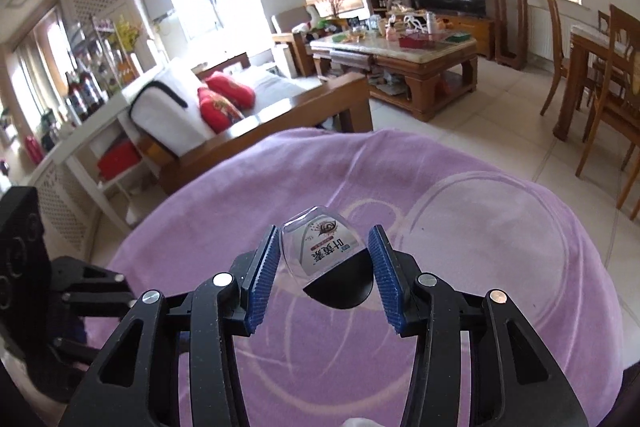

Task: Collect trash
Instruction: 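Carry the blue tube and clear cap over the black bin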

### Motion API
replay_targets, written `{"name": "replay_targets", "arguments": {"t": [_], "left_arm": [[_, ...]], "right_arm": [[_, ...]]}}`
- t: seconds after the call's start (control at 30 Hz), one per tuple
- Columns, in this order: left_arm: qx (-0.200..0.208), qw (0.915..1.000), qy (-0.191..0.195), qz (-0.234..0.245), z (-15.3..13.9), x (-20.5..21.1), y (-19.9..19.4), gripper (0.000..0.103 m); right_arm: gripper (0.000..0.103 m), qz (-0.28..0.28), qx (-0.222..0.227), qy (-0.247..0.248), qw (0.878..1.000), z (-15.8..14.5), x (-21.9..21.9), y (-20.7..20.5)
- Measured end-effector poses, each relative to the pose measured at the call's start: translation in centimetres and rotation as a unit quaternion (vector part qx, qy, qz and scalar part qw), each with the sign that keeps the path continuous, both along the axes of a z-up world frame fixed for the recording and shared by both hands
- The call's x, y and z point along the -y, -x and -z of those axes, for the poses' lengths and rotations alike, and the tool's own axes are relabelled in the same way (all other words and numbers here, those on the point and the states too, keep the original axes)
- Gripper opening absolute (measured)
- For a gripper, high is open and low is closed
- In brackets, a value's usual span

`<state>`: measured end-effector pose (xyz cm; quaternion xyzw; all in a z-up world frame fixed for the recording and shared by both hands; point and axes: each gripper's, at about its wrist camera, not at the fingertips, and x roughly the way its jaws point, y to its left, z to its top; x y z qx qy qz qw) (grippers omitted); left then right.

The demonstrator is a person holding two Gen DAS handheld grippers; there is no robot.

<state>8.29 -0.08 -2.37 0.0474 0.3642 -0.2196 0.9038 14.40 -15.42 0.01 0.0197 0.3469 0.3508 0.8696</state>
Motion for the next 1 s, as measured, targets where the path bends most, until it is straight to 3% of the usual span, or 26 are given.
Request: {"name": "replay_targets", "arguments": {"t": [0.23, 0.4, 0.67, 1.0], "left_arm": [[0.031, 0.9989, 0.006, 0.034, -2.2, 6.4, 0.9, 0.011], [0.052, 0.9956, 0.016, 0.076, -3.7, 13.1, 1.8, 0.011], [0.051, 0.9867, 0.046, 0.148, -4.5, 23.5, 2.0, 0.011], [0.026, 0.9797, 0.054, 0.191, -3.0, 33.0, 0.7, 0.011]], "right_arm": [[0.046, 0.066, 0.037, -0.083, 0.994, -4.4, 12.0, 6.3], [0.046, 0.136, 0.064, -0.112, 0.982, -5.6, 22.0, 10.7], [0.046, 0.236, 0.071, -0.131, 0.960, -4.5, 35.9, 15.9], [0.046, 0.307, 0.048, -0.141, 0.940, -0.1, 47.1, 19.7]]}}
